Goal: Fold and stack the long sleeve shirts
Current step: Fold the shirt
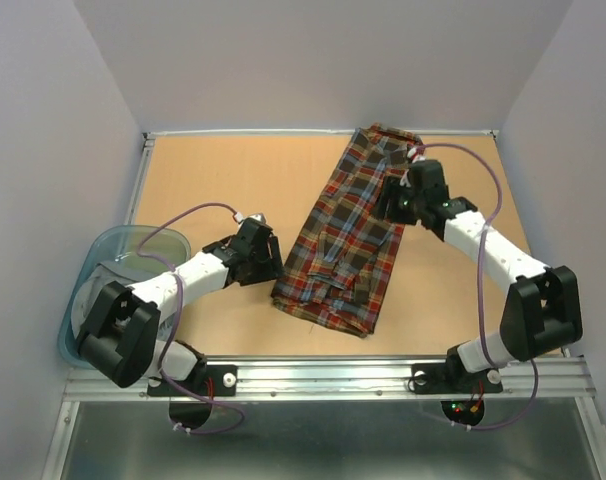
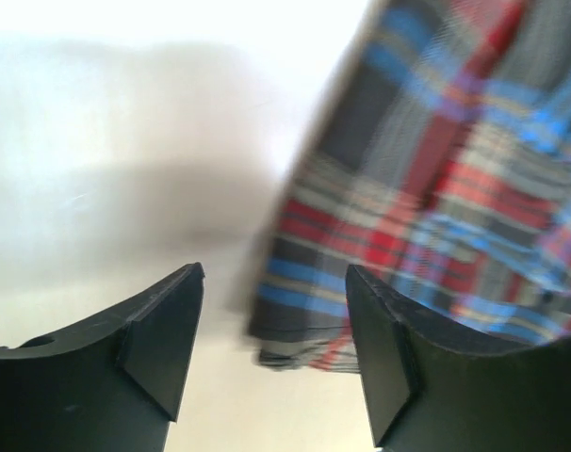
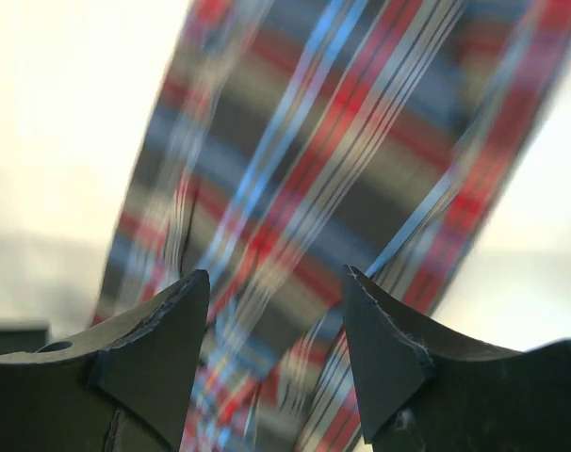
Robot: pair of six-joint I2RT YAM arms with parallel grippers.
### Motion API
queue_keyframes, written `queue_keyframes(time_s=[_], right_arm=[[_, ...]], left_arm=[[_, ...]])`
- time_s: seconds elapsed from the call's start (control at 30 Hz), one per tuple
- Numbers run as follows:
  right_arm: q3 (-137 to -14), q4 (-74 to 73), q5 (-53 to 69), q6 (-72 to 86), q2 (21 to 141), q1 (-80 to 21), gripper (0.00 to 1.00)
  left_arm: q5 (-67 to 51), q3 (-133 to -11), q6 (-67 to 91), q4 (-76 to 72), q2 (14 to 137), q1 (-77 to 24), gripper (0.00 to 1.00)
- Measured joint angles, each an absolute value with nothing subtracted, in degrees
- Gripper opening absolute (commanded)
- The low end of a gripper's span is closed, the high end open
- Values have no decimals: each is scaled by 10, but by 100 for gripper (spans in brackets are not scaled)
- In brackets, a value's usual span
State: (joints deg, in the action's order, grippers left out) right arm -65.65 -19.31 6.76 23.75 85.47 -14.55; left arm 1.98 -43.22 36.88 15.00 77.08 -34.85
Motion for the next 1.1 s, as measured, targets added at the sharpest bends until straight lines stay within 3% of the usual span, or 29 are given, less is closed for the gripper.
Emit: queue_keyframes(time_s=[0.3,0.73,0.8,0.9,1.1], right_arm=[[-515,-218,31,310,854,-303,54],[-434,-195,-50,368,847,-311,52],[-428,-199,-56,381,838,-311,55],[-419,-229,-60,409,811,-311,74],[-415,-307,-70,469,711,-311,80]], left_arm=[[-20,-390,340,118,799,-330,67],[-76,-378,329,77,801,-329,66],[-87,-373,328,72,799,-329,66],[-98,-363,329,70,788,-329,66],[-103,-347,337,93,760,-329,66]])
